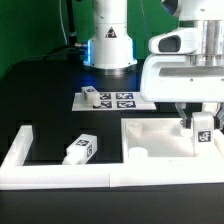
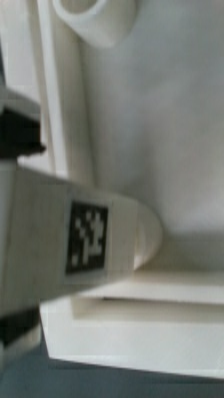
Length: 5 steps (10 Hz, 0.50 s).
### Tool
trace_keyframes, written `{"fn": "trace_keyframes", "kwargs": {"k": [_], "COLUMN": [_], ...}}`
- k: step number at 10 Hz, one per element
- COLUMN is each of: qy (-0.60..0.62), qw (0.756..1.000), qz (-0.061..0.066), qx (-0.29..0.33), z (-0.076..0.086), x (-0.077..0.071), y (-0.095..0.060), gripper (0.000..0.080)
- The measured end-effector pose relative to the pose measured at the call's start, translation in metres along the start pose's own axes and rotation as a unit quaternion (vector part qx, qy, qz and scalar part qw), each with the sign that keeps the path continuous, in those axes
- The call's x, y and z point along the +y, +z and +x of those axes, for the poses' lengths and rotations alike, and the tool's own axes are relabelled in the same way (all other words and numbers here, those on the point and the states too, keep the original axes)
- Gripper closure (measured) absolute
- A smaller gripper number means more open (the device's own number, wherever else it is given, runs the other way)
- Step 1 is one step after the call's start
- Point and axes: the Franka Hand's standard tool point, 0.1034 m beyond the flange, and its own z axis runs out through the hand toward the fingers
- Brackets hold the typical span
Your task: Assemble one leg
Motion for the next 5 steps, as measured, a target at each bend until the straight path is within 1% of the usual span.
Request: {"fn": "trace_keyframes", "kwargs": {"k": [1,3,4,5], "qy": [0.035,0.1,0.168,0.232], "qw": [0.999,0.995,0.986,0.973], "qz": [0.0,0.0,-0.001,-0.004], "qx": [0.0,-0.001,-0.002,-0.011], "z": [0.0,-0.001,-0.001,-0.001], "x": [0.0,-0.001,-0.006,-0.015], "y": [0.0,0.001,0.003,0.003], "gripper": [0.0512,0.0512,0.0512,0.0512]}}
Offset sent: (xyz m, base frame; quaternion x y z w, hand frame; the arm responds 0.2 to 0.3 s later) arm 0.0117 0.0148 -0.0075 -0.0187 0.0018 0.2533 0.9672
